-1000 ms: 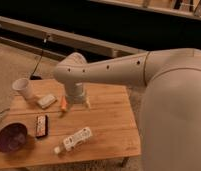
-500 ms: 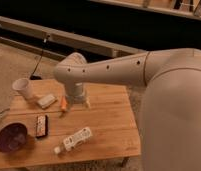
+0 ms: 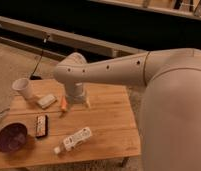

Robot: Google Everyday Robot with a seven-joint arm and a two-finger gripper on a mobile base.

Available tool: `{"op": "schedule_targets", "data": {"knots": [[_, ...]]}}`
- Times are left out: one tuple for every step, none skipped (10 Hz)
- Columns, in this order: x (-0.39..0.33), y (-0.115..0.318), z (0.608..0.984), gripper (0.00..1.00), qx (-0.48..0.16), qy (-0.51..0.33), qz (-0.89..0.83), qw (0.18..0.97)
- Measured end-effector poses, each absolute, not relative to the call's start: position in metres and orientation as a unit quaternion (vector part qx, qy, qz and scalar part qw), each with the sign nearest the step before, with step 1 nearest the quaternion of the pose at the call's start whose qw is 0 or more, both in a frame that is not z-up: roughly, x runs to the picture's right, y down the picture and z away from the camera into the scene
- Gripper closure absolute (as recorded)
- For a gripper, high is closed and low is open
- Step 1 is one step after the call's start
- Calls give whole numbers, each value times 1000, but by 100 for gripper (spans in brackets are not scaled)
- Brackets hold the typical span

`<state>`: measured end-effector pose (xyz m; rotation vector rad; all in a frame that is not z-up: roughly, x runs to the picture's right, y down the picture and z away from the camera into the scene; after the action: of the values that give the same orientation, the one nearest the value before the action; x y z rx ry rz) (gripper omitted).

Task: Place the eraser in the ceramic cup

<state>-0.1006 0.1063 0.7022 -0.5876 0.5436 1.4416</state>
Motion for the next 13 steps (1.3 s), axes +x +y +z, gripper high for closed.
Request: {"op": "schedule_targets", "data": {"knots": [[-111,109,698,35,-264,242,632,687],[-130,113,692,35,-271,237,615,701],[-156,119,682,35,-279,233,591,720],[-171,122,678,35,-284,229,576,731],[-188,125,673,35,-288,226,561,743],[-206,127,669,35,-291,223,547,752],[-221,128,668,35,-294,219,540,758],[-235,128,669,35,-296,217,534,762],[-242,128,670,35,-296,216,534,761],[-256,129,679,35,-293,220,538,759],[-263,132,688,35,-290,227,541,756],[-267,134,698,35,-284,233,544,754],[-274,140,711,35,-278,245,547,751]]}}
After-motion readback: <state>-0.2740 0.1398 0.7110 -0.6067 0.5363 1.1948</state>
